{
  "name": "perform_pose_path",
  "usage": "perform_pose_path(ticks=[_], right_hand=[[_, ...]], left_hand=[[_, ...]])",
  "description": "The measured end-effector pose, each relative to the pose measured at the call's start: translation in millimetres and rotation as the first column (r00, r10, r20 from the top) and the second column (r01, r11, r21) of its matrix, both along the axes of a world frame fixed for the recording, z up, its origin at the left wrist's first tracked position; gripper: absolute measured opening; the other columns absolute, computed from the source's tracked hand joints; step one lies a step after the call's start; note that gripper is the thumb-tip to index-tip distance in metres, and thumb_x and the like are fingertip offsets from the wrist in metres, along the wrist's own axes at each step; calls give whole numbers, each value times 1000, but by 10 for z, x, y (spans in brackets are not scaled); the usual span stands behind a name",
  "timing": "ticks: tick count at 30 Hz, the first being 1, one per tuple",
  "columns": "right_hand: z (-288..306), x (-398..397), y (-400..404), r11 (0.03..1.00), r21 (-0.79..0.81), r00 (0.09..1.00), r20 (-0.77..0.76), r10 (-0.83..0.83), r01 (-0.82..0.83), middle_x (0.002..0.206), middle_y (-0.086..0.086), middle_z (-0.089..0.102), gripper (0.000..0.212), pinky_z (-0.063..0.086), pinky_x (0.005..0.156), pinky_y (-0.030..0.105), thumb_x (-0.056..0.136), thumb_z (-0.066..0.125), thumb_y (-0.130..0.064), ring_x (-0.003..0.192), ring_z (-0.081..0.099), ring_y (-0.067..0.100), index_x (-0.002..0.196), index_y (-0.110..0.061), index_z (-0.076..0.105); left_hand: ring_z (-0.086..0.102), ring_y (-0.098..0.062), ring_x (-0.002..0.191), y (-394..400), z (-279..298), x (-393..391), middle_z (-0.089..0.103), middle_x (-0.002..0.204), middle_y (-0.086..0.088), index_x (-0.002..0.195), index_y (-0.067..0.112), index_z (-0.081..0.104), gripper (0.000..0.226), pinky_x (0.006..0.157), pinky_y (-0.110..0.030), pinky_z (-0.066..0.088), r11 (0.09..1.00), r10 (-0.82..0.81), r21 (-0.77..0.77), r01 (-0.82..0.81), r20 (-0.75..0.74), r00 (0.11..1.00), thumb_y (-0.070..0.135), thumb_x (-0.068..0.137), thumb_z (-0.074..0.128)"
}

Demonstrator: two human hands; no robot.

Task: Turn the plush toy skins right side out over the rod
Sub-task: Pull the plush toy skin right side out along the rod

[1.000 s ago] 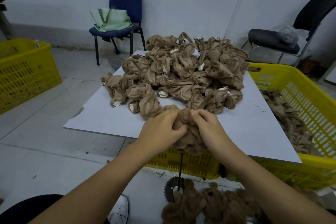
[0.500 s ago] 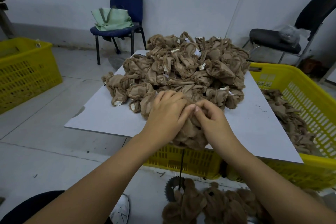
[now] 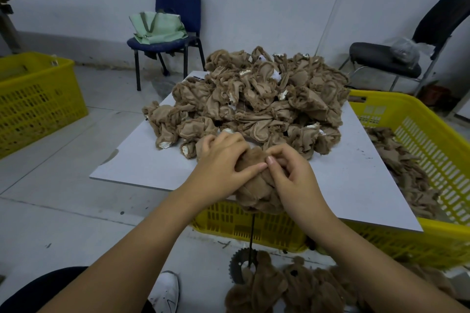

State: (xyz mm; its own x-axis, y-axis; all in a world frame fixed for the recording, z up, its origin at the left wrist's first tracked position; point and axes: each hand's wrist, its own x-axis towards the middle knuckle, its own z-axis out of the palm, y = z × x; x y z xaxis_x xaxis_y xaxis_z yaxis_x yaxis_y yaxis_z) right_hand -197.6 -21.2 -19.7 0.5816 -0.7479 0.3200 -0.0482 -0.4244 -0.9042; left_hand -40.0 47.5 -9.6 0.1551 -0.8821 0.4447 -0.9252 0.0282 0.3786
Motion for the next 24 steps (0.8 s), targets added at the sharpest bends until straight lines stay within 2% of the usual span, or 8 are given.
perform_pose_path(ticks=[2, 7, 11, 16, 18, 20, 22, 24], right_hand=[[-10, -11, 27, 997, -79, 1000, -16, -14, 12, 86, -11, 64, 13, 55, 72, 31, 103, 51, -15, 86, 64, 7, 100, -22, 61], [-6, -50, 46, 983, -178, 999, 15, -43, 45, 86, -13, 62, 16, 46, 64, 15, 103, 49, -14, 84, 62, 7, 99, -25, 60], [-20, -70, 13, 994, -104, 1000, -21, -19, 17, 84, -10, 64, 16, 54, 69, 31, 103, 50, -14, 84, 64, 8, 98, -23, 61], [11, -81, -62, 1000, -26, 994, -111, 10, -13, 84, -4, 71, 18, 57, 68, 29, 103, 50, -15, 83, 68, 6, 92, -22, 62], [21, -65, -99, 999, -35, 986, -164, 0, -6, 81, -3, 72, 18, 50, 58, 19, 103, 50, -17, 74, 67, 1, 90, -22, 61], [28, -54, -117, 999, -51, 981, -195, -11, 1, 78, -4, 72, 18, 44, 54, 12, 103, 50, -18, 68, 65, -2, 90, -22, 62], [28, -57, -113, 998, -64, 980, -198, -18, 5, 78, -5, 71, 18, 45, 55, 12, 102, 51, -19, 71, 65, -2, 89, -24, 62], [10, -84, -116, 998, -55, 985, -171, -15, 6, 79, -5, 72, 19, 51, 59, 16, 103, 51, -18, 75, 67, 0, 89, -24, 62]], left_hand=[[40, -10, 95, 23, -10, -14, 48, 91, 11, 88, 21, 57, 40, 96, -35, 25, 998, -19, -65, 22, 58, 998, 59, 93, 46], [46, -15, 92, -15, -51, -79, 56, 92, 5, 87, 16, 61, 33, 92, -32, 25, 964, -7, -261, 54, 179, 984, 47, 96, 53], [48, -16, 91, -57, -108, -99, 58, 88, 3, 83, 14, 61, 31, 93, -35, 28, 949, -31, -299, 99, 224, 974, 41, 96, 56], [49, -15, 96, -77, -123, -109, 59, 92, 7, 88, 18, 65, 39, 95, -36, 22, 984, -13, -173, 38, 147, 989, 53, 94, 48], [48, -11, 103, -82, -124, -63, 59, 96, 11, 93, 21, 65, 51, 105, -41, 19, 998, 2, -60, 6, 128, 992, 64, 92, 38], [49, -7, 102, -86, -131, -18, 58, 92, 12, 93, 21, 63, 61, 114, -41, 16, 999, 4, 44, -10, 134, 991, 71, 92, 27], [50, -10, 87, -97, -141, -5, 57, 84, 8, 90, 18, 61, 63, 103, -38, 30, 996, -13, 84, 3, 113, 994, 70, 94, 25], [44, -12, 76, -120, -150, -50, 53, 78, 6, 84, 17, 56, 57, 78, -35, 35, 999, -31, 46, 27, 94, 995, 66, 98, 30]])
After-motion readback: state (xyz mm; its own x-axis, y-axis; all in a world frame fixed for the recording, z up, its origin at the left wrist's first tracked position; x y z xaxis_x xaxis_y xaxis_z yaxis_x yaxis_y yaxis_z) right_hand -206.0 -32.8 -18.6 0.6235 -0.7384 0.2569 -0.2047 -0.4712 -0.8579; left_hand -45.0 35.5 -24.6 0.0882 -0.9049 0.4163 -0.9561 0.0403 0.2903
